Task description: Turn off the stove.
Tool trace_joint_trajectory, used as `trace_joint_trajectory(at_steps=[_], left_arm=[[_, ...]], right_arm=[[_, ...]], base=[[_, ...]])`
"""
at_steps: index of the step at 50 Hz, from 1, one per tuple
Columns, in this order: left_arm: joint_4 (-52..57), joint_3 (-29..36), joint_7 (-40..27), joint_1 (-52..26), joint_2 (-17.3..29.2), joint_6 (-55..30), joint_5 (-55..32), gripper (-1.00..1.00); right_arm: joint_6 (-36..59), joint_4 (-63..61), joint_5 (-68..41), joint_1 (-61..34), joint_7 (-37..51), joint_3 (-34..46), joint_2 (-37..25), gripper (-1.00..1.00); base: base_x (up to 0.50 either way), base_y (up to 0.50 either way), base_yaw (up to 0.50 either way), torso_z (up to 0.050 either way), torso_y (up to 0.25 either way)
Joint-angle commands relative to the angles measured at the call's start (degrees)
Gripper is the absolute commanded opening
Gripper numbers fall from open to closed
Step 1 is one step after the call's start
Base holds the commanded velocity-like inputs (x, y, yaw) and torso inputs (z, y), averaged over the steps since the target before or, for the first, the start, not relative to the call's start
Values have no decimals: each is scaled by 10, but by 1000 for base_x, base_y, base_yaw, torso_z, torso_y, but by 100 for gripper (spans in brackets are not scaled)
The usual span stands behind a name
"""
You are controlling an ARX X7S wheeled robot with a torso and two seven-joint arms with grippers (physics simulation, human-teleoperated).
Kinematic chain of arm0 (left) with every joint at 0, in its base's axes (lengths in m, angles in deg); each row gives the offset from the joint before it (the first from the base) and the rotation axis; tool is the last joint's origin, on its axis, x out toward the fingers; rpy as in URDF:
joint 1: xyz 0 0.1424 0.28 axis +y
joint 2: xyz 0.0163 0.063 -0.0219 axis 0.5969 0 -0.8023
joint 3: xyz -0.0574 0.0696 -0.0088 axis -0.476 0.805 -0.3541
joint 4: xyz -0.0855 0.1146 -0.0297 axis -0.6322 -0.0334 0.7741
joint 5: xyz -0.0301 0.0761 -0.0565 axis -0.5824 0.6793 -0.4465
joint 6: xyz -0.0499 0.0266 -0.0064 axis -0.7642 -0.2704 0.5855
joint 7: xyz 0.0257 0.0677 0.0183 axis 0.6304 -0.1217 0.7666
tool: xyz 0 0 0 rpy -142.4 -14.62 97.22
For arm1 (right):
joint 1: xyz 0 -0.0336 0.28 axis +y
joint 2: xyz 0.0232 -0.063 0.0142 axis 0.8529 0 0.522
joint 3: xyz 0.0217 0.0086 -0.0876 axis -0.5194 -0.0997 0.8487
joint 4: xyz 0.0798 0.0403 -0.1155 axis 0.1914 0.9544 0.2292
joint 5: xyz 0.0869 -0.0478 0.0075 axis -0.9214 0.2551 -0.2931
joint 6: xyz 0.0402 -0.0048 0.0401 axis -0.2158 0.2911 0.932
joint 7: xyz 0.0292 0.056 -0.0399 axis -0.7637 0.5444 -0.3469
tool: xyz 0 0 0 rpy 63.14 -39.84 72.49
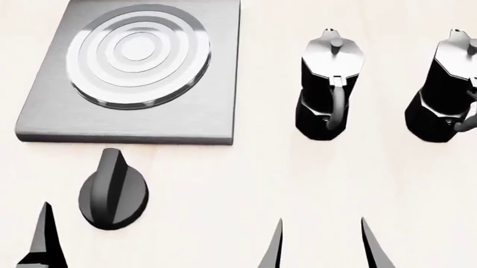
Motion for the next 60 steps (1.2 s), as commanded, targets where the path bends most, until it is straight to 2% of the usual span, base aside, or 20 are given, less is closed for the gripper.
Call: trace_joint_trajectory(at_steps=[1,21,29,41,60], left_arm=[[-1,2,-2,0,2,1,-2,100],[25,1,-12,2,5,-7,-20,100],[73,38,-31,-29,-1,-55,-8,100],[77,96,-49,-94,-14,-105,40,100],[47,140,-57,-133,-31,-109,70,100]], right_arm=[[0,0,-2,-1,2,1,-2,100],[-4,4,-8,-2,5,3,-5,100],[-11,16,-15,-5,3,1,-6,100],[-14,21,-19,-6,3,3,-6,100],[-15,23,-23,-8,6,5,-9,100]], base=[[0,0,0,0,-98],[0,0,0,0,-31],[0,0,0,0,0],[0,0,0,0,0],[0,0,0,0,0]])
